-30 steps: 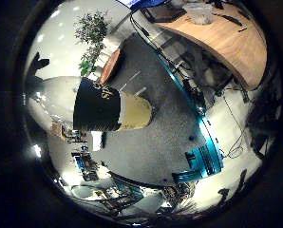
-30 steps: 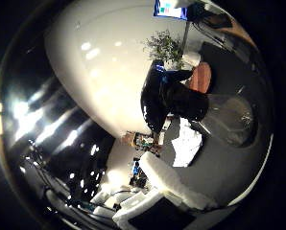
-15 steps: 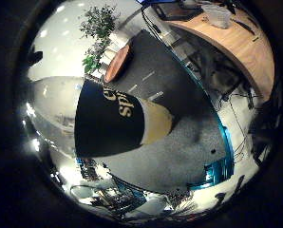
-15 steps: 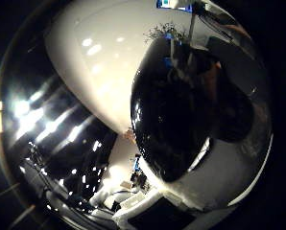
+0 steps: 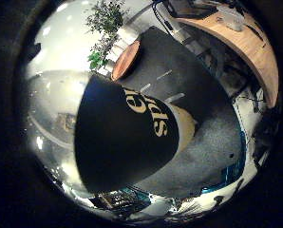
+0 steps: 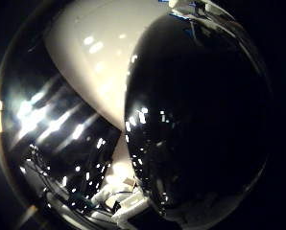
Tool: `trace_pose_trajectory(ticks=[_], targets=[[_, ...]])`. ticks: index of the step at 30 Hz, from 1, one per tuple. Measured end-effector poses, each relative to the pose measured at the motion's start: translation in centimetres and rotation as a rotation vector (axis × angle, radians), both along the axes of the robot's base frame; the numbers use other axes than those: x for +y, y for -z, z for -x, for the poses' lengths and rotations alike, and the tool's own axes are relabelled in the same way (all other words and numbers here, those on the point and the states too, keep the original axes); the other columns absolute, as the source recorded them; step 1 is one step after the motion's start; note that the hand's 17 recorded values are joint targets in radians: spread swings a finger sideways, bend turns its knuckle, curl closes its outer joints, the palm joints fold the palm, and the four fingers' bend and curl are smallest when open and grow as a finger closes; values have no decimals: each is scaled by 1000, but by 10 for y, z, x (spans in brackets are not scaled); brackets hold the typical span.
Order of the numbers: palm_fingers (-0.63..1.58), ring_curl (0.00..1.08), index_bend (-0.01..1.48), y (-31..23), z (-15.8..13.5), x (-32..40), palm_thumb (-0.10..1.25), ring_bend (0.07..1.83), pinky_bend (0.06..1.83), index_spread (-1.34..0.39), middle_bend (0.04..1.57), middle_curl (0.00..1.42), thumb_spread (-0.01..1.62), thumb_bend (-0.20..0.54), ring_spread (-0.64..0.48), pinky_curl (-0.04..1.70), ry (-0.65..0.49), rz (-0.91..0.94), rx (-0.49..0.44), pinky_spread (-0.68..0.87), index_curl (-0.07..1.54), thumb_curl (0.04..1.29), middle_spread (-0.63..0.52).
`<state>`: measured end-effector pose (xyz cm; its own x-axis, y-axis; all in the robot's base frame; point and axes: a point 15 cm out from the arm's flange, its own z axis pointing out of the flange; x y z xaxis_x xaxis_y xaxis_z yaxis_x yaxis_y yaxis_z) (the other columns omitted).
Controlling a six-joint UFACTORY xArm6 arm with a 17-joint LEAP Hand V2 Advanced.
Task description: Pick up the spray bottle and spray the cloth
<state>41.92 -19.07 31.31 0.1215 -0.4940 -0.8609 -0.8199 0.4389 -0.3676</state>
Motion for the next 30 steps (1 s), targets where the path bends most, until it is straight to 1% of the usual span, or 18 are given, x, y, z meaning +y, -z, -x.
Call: trace_pose_trajectory(ticks=[4,9,15,18,21,25,30], targets=[[121,287,134,5,1,6,520,381,378,-236,273,350,1111,-22,160,329,-7,-13,8,320,223,277,147],[223,305,137,10,5,9,523,489,415,-210,321,365,1113,-21,122,328,-6,-21,7,298,220,277,105],[417,345,172,10,5,4,554,656,458,-203,435,416,1116,-16,0,317,7,-26,-3,122,255,283,-19],[480,362,195,8,4,3,572,707,470,-226,494,451,1120,-17,-47,313,14,-28,-17,41,291,288,-67],[559,389,199,7,4,1,583,771,542,-247,536,493,1121,-18,-103,328,22,-35,-26,-60,332,292,-119],[620,443,219,11,6,1,615,875,638,-277,581,555,1132,-14,-161,364,30,-45,-21,-203,394,296,-159],[675,505,272,13,9,-1,650,969,783,-319,648,648,1137,-14,-200,438,54,-67,-33,-348,484,305,-205]])
